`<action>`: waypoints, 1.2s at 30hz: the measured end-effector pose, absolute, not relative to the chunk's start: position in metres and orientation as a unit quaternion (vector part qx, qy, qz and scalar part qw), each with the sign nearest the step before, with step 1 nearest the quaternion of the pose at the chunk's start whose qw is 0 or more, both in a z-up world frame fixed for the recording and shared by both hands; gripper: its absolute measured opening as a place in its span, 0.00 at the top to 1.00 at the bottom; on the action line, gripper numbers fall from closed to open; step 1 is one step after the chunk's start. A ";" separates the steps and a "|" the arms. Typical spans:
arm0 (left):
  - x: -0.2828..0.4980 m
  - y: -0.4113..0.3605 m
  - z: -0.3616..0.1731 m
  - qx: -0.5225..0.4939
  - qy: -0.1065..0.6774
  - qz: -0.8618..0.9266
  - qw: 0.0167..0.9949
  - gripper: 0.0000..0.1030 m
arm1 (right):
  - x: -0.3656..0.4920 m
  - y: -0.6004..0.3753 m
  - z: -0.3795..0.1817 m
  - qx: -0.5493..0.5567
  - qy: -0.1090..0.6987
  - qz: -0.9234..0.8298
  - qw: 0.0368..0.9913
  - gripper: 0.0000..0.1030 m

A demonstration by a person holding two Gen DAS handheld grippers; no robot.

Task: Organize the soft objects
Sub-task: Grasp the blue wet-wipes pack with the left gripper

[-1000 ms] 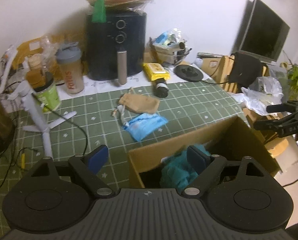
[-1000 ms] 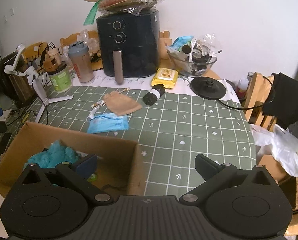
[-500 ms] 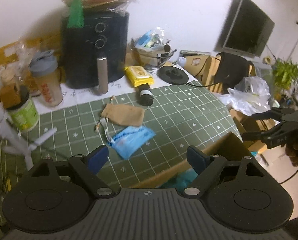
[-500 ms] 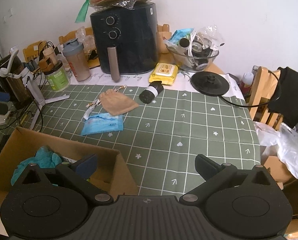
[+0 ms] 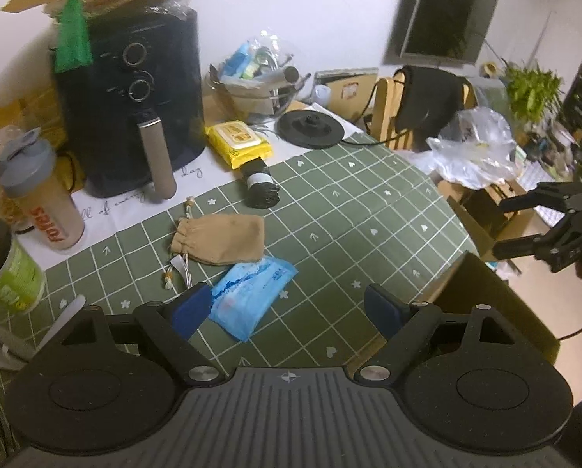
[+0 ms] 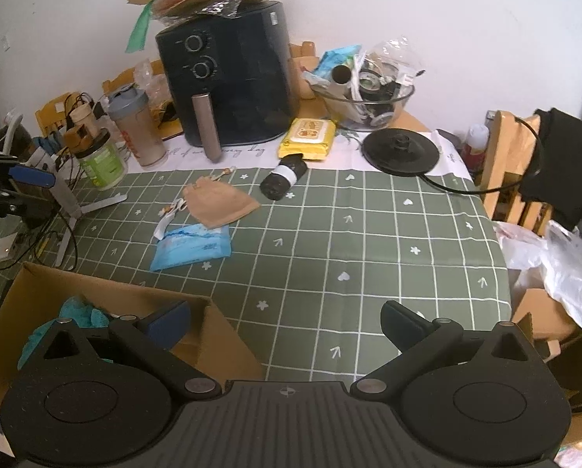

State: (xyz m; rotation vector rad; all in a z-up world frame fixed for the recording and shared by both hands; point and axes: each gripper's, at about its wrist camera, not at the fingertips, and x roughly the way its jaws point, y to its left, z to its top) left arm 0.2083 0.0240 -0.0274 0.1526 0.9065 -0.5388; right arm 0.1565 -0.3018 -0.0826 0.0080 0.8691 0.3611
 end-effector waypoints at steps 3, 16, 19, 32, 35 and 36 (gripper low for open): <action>0.220 0.022 -0.034 0.084 0.437 -0.268 0.855 0.17 | 0.155 -0.306 -0.084 0.013 0.421 0.165 0.892 0.00; 0.271 0.005 -0.093 0.150 0.481 -0.305 0.808 0.16 | 0.144 -0.324 -0.089 0.028 0.435 0.129 0.891 0.00; 0.285 0.001 -0.112 0.160 0.494 -0.310 0.797 0.16 | 0.142 -0.329 -0.090 0.034 0.437 0.121 0.891 0.00; 0.336 -0.013 -0.191 0.201 0.536 -0.321 0.754 0.16 | 0.136 -0.340 -0.101 0.050 0.457 0.093 0.883 0.00; 0.340 -0.013 -0.203 0.212 0.544 -0.321 0.746 0.17 | 0.137 -0.341 -0.104 0.054 0.463 0.090 0.880 0.00; 0.340 -0.014 -0.204 0.214 0.538 -0.324 0.748 0.16 | 0.137 -0.341 -0.105 0.055 0.464 0.090 0.880 0.00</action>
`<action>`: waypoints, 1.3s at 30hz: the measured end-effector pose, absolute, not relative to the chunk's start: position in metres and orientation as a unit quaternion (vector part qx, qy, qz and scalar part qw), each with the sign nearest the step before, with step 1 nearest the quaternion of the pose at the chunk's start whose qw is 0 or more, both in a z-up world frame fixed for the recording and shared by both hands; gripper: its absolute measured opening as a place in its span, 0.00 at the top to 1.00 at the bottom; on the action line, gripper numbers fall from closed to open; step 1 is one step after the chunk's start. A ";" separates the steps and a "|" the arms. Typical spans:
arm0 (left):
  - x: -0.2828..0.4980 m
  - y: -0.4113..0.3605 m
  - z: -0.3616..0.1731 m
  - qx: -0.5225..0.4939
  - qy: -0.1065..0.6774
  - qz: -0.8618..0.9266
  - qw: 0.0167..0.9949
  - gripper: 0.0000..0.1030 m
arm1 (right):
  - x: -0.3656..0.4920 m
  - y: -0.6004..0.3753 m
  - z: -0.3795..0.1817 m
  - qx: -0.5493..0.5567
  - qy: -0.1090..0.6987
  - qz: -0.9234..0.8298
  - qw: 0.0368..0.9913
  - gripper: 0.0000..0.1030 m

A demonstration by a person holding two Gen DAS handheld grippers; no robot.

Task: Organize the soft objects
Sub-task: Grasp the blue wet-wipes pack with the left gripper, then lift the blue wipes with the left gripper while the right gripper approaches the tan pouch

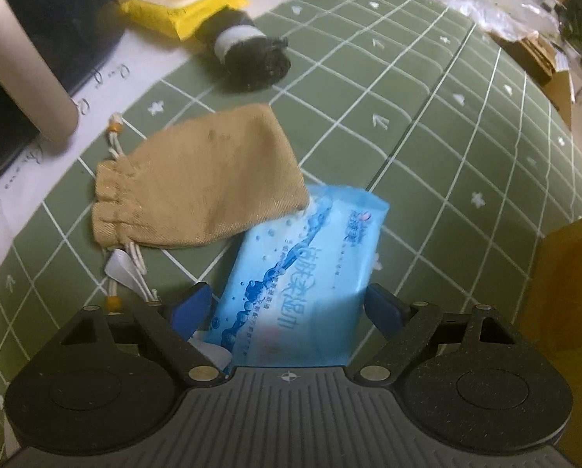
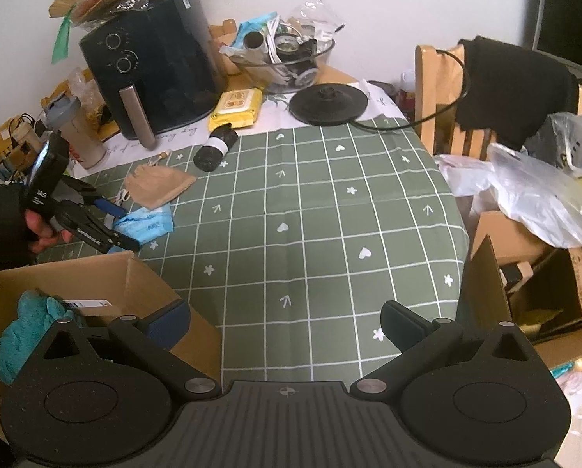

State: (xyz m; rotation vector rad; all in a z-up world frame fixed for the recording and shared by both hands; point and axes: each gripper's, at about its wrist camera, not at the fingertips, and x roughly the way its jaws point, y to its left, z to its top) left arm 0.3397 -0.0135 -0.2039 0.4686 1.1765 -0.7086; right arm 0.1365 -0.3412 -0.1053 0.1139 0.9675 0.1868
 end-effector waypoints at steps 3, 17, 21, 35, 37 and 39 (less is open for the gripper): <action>0.340 -0.016 -0.205 0.219 0.531 -0.323 0.752 0.16 | 0.137 -0.341 -0.107 0.054 0.468 0.090 0.877 0.00; 0.312 -0.027 -0.197 0.239 0.534 -0.340 0.736 0.41 | 0.142 -0.340 -0.107 0.053 0.467 0.110 0.876 0.00; 0.301 -0.022 -0.186 0.227 0.528 -0.342 0.743 0.42 | 0.147 -0.340 -0.106 0.047 0.466 0.121 0.875 0.00; 0.276 0.012 -0.111 0.119 0.482 -0.260 0.828 0.42 | 0.187 -0.330 -0.105 0.007 0.452 0.193 0.871 0.00; 0.271 0.018 -0.101 0.101 0.474 -0.244 0.840 0.42 | 0.195 -0.327 -0.106 0.002 0.449 0.203 0.870 0.00; 0.265 0.024 -0.089 0.092 0.465 -0.227 0.851 0.42 | 0.203 -0.324 -0.106 -0.003 0.446 0.213 0.869 0.00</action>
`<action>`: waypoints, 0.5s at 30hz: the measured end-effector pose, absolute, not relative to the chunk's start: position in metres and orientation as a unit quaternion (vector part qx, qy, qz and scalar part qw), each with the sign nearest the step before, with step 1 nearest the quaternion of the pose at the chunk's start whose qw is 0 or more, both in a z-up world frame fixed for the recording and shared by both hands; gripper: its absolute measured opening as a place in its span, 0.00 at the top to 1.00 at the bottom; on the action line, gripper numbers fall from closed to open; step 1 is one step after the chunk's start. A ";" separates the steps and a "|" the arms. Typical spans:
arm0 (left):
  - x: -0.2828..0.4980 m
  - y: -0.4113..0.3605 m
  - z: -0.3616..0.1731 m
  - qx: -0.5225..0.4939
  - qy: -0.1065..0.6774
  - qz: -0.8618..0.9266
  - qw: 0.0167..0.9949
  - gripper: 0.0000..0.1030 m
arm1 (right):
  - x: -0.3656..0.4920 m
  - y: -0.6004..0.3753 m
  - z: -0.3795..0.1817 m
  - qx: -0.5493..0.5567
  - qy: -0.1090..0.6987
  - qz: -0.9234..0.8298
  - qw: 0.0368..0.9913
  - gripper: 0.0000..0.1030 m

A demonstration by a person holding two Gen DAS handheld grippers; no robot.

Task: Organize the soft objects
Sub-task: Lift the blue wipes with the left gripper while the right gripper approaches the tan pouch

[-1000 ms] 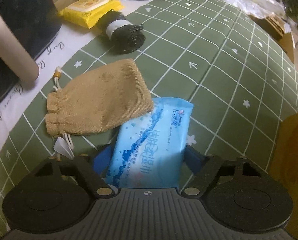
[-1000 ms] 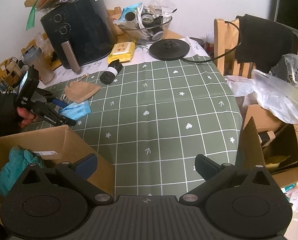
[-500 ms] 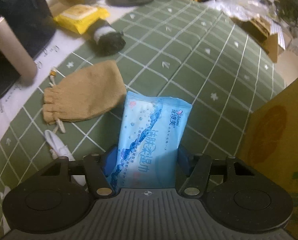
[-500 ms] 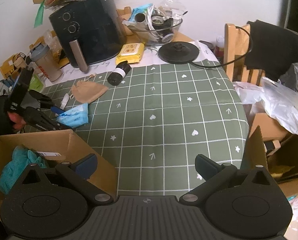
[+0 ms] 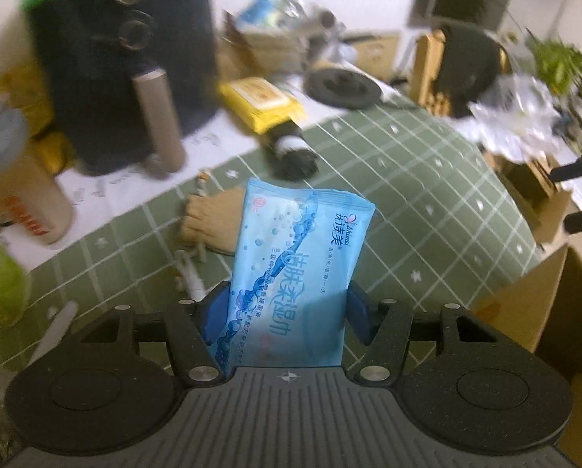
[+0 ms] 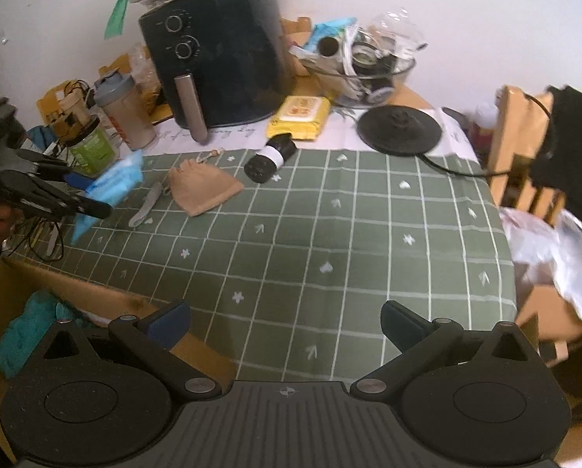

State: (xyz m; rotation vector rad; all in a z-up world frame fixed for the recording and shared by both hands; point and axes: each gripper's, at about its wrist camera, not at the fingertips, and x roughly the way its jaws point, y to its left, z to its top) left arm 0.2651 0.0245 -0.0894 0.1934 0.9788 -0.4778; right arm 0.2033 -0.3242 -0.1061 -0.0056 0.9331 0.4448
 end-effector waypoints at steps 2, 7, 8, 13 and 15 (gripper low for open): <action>0.258 0.031 -0.077 0.081 0.456 -0.211 0.861 0.42 | 0.213 -0.320 -0.107 -0.011 0.444 0.222 0.868 0.00; 0.239 0.045 -0.053 0.040 0.442 -0.184 0.877 0.42 | 0.234 -0.307 -0.110 -0.035 0.429 0.253 0.866 0.00; 0.234 0.048 -0.048 0.031 0.440 -0.178 0.880 0.42 | 0.238 -0.304 -0.111 -0.043 0.427 0.261 0.865 0.00; 0.208 0.054 -0.028 0.010 0.427 -0.162 0.890 0.42 | 0.262 -0.285 -0.120 -0.077 0.420 0.302 0.852 0.00; 0.196 0.057 -0.020 0.006 0.423 -0.149 0.894 0.42 | 0.272 -0.276 -0.125 -0.085 0.418 0.320 0.846 0.00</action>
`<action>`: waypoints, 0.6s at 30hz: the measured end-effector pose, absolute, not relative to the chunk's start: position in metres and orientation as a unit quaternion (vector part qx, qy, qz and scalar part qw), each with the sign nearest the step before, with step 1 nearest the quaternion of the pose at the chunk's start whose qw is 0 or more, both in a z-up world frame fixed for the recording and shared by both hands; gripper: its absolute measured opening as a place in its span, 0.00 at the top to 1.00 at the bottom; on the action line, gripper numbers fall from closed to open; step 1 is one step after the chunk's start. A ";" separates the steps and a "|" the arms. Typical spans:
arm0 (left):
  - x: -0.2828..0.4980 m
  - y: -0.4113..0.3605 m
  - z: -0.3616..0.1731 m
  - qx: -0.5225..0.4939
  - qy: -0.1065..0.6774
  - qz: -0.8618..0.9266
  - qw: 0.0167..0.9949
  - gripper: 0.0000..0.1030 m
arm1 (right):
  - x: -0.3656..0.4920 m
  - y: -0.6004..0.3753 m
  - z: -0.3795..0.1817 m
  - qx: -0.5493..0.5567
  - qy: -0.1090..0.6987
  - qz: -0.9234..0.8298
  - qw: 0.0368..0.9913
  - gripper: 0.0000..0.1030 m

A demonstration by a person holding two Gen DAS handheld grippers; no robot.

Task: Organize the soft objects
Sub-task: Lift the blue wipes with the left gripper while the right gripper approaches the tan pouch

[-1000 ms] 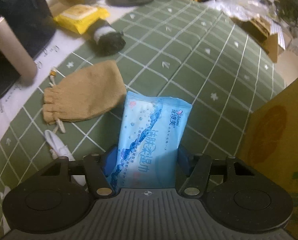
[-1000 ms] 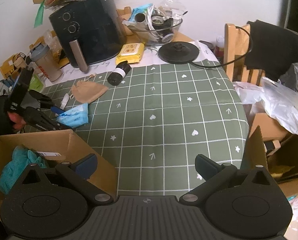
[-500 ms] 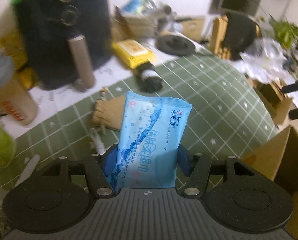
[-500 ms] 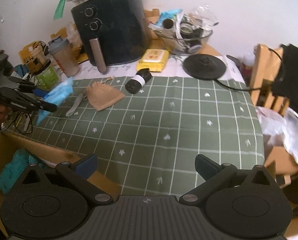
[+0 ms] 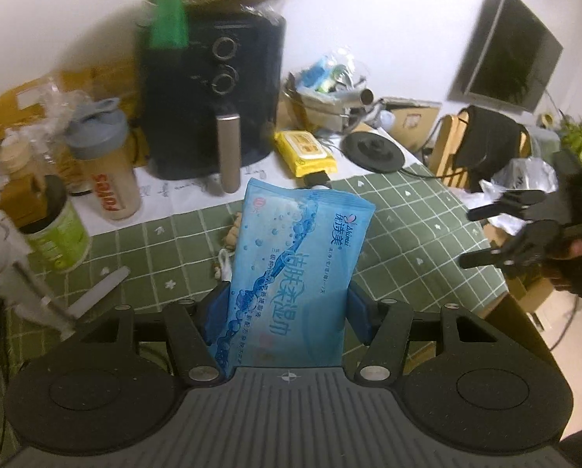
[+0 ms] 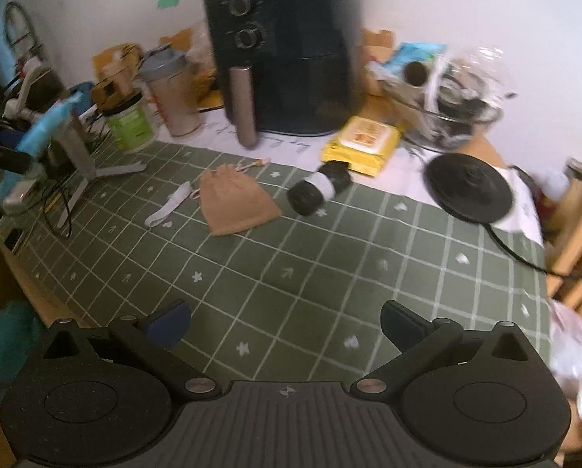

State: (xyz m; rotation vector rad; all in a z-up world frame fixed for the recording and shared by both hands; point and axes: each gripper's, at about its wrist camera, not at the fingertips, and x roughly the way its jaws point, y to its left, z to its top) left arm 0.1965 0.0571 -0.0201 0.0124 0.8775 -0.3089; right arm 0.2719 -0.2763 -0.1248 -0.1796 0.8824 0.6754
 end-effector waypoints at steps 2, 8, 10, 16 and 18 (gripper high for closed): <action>0.187 0.059 -0.015 -0.002 0.422 -0.134 0.897 0.42 | 0.281 -0.267 -0.130 -0.094 0.417 0.340 0.838 0.00; 0.160 0.068 -0.009 -0.022 0.422 -0.096 0.901 0.42 | 0.305 -0.233 -0.148 -0.125 0.411 0.388 0.815 0.00; 0.151 0.073 -0.009 -0.032 0.424 -0.081 0.902 0.42 | 0.312 -0.221 -0.156 -0.134 0.410 0.403 0.807 0.00; 0.129 0.084 -0.006 -0.067 0.423 -0.047 0.902 0.42 | 0.330 -0.182 -0.179 -0.170 0.400 0.434 0.789 0.00; 0.122 0.085 -0.005 -0.075 0.422 -0.038 0.903 0.42 | 0.335 -0.170 -0.186 -0.177 0.391 0.443 0.787 0.00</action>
